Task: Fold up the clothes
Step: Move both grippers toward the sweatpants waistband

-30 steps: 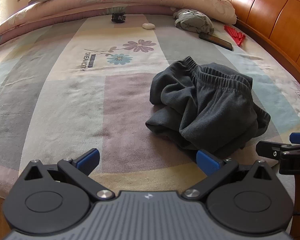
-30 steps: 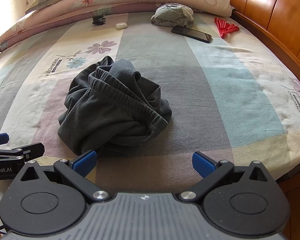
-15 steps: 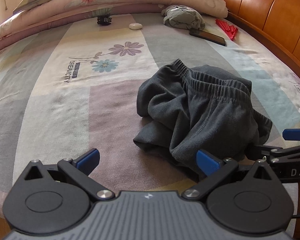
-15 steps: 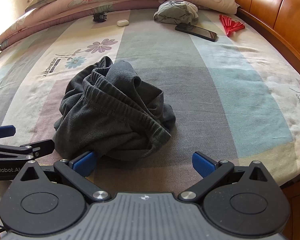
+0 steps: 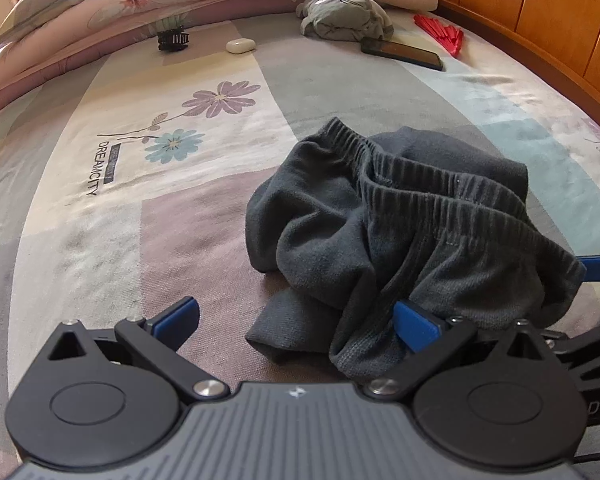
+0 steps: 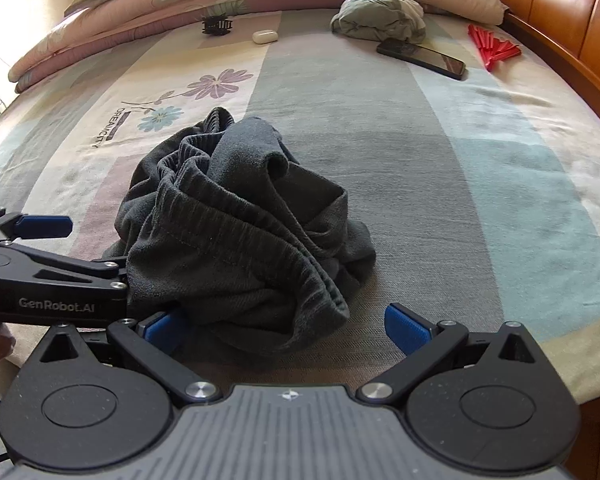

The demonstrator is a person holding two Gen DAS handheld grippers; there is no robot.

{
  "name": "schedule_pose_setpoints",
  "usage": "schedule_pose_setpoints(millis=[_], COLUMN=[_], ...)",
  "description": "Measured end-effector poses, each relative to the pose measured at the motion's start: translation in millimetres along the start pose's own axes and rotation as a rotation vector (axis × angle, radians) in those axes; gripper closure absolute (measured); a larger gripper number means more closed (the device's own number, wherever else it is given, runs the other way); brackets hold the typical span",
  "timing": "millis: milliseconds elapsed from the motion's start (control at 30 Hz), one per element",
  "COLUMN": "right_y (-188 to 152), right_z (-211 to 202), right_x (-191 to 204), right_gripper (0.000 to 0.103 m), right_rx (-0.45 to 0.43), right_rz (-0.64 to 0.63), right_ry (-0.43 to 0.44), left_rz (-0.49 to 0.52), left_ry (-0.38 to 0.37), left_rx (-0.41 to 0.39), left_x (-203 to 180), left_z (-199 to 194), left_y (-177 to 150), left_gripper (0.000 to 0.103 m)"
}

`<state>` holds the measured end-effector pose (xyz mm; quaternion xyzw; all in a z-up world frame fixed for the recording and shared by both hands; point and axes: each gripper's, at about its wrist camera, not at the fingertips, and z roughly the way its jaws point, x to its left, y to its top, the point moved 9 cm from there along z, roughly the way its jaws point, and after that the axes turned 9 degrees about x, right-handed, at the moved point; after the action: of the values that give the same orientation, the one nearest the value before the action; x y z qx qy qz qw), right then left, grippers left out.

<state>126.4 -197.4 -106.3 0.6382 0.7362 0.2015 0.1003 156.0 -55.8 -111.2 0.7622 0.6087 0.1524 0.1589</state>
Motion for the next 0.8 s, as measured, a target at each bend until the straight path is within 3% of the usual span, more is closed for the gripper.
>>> schedule_pose_setpoints(millis=[300,500,633,800], right_y=[-1.9,-2.9,-0.5,4.7], right_z=[9.9,14.7,15.5,14.5], right_x=[6.3,1.1,3.5,11.1], right_gripper=[0.0,0.0,0.0,0.001], right_rx=[-0.075,-0.038,-0.033,-0.033], right_rz=[-0.14,-0.148,-0.213,-0.336], right_ry=[0.053,0.109,0.11,0.136], left_rz=[0.101,0.141,0.125,0.209], left_ry=[-0.026,-0.077,-0.147,-0.189], left_rx=[-0.025,-0.024,0.008,-0.006], left_x=[-1.4,-2.9,0.5,-2.8], left_z=[8.7,16.7,25.7,29.8], left_y=[-0.6,-4.4,-4.4,-2.3], left_gripper=[0.0,0.0,0.0,0.0])
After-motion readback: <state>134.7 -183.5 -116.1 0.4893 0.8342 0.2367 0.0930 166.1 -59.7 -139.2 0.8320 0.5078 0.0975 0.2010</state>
